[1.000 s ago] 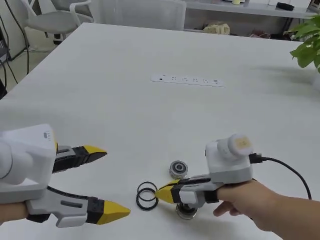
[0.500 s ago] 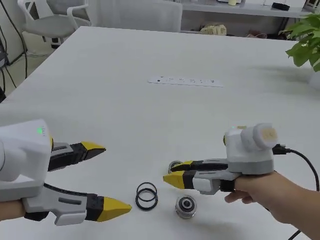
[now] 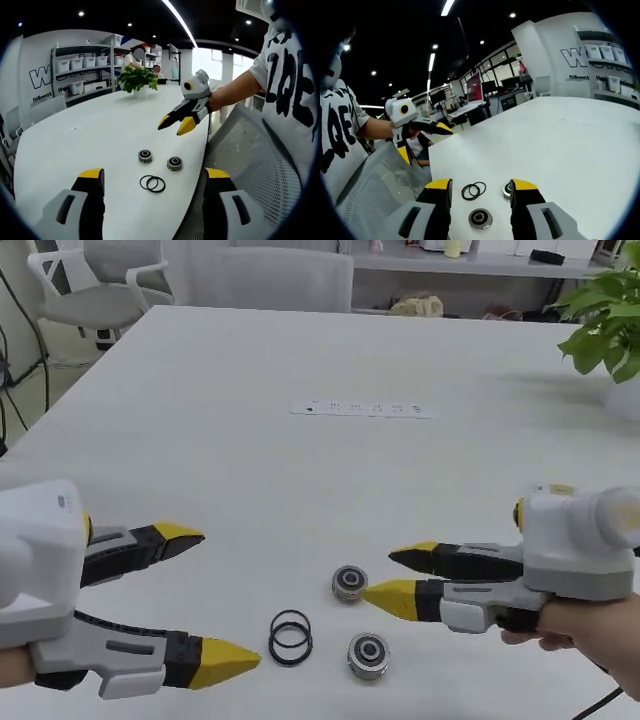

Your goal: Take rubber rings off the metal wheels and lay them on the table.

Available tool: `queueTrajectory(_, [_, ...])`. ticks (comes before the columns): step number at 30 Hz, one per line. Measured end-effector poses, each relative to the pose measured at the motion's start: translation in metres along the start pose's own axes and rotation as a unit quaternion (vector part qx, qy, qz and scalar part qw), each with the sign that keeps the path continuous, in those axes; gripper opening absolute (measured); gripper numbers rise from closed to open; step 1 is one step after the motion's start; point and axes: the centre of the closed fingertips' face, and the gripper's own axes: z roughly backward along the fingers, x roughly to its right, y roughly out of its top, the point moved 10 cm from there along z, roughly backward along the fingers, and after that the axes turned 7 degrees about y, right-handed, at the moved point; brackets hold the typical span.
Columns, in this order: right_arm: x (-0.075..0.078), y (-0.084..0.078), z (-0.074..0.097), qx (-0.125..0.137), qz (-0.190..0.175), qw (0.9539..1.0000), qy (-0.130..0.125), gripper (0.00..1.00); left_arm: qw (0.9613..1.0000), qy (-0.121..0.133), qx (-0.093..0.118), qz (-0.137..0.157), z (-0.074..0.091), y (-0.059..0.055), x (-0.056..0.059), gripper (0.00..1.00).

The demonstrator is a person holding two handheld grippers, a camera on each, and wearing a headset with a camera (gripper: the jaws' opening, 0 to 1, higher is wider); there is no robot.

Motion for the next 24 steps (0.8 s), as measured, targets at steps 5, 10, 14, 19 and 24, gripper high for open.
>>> queueTrajectory(5, [-0.008,0.001,0.013,-0.007,0.038,0.9992,-0.014,0.55,1.0,0.001,0.001,0.002,0.001,0.002,0.003,0.8])
queueTrajectory(10, [-0.012,0.002,0.028,-0.008,0.063,0.9977,-0.026,0.6,1.0,0.003,0.003,0.002,0.004,0.002,0.005,0.82])
queueTrajectory(14, [-0.017,0.0,0.039,-0.01,0.071,0.9967,-0.037,0.68,1.0,0.006,0.004,0.004,0.007,0.002,0.007,0.82])
queueTrajectory(19, [-0.023,-0.005,0.048,-0.016,0.08,0.9956,-0.046,0.75,1.0,0.009,0.003,0.002,0.009,0.0,0.009,0.84])
queueTrajectory(24, [-0.029,-0.009,0.056,-0.028,0.086,0.9946,-0.05,0.85,0.9999,0.011,0.0,0.001,0.011,-0.001,0.01,0.87])
